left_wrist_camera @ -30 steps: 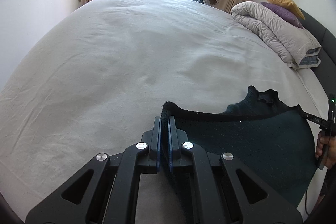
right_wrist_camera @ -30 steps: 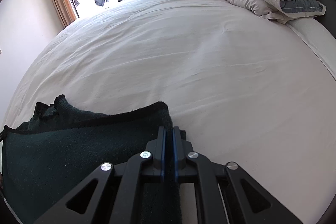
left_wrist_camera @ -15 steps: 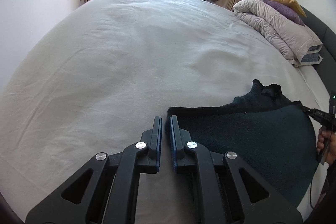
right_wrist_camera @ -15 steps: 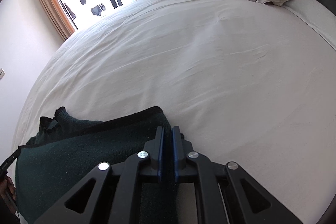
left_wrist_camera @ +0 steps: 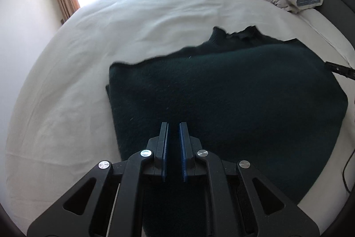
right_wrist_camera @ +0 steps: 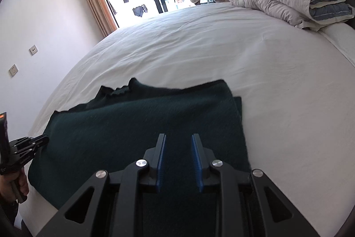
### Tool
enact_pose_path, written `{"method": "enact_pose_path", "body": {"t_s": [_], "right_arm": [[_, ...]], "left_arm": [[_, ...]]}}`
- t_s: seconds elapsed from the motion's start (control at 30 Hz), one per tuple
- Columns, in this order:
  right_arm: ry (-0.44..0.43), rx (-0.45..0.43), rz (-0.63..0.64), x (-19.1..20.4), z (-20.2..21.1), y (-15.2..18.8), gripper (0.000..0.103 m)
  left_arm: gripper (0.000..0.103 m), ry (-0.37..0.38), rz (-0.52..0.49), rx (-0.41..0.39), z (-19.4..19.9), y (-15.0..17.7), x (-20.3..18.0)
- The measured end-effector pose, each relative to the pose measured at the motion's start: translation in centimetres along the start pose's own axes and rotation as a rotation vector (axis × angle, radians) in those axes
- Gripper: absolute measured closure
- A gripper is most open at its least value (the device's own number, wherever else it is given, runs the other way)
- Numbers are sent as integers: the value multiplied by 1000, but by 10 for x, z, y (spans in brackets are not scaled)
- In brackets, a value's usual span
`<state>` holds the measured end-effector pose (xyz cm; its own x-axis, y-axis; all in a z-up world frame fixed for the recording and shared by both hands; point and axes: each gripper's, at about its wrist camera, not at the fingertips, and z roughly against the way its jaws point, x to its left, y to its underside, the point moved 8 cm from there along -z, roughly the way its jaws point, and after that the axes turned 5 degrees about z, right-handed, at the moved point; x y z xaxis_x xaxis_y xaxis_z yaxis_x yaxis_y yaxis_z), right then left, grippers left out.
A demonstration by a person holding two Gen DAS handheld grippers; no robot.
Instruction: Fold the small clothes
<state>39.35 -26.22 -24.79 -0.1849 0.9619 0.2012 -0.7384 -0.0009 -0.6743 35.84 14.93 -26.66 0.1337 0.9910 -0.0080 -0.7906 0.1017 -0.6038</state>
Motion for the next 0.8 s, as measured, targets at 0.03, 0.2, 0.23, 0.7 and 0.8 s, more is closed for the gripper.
{"method": "enact_pose_path", "body": {"t_s": [0.03, 0.2, 0.23, 0.7, 0.8], "right_arm": [[2, 20, 9, 0, -4, 7, 78], [31, 7, -61, -38, -13, 16, 97], [27, 7, -94, -49, -14, 15, 103], [-42, 6, -49, 27, 20, 48, 76], [-38, 23, -190, -6, 18, 70, 100]], "left_arm": [[94, 0, 11, -9, -2, 5, 6], [94, -34, -7, -18, 3, 17, 15], [94, -31, -2, -18, 3, 18, 18], [94, -41, 39, -33, 4, 14, 20], [94, -22, 59, -33, 4, 14, 23]]}}
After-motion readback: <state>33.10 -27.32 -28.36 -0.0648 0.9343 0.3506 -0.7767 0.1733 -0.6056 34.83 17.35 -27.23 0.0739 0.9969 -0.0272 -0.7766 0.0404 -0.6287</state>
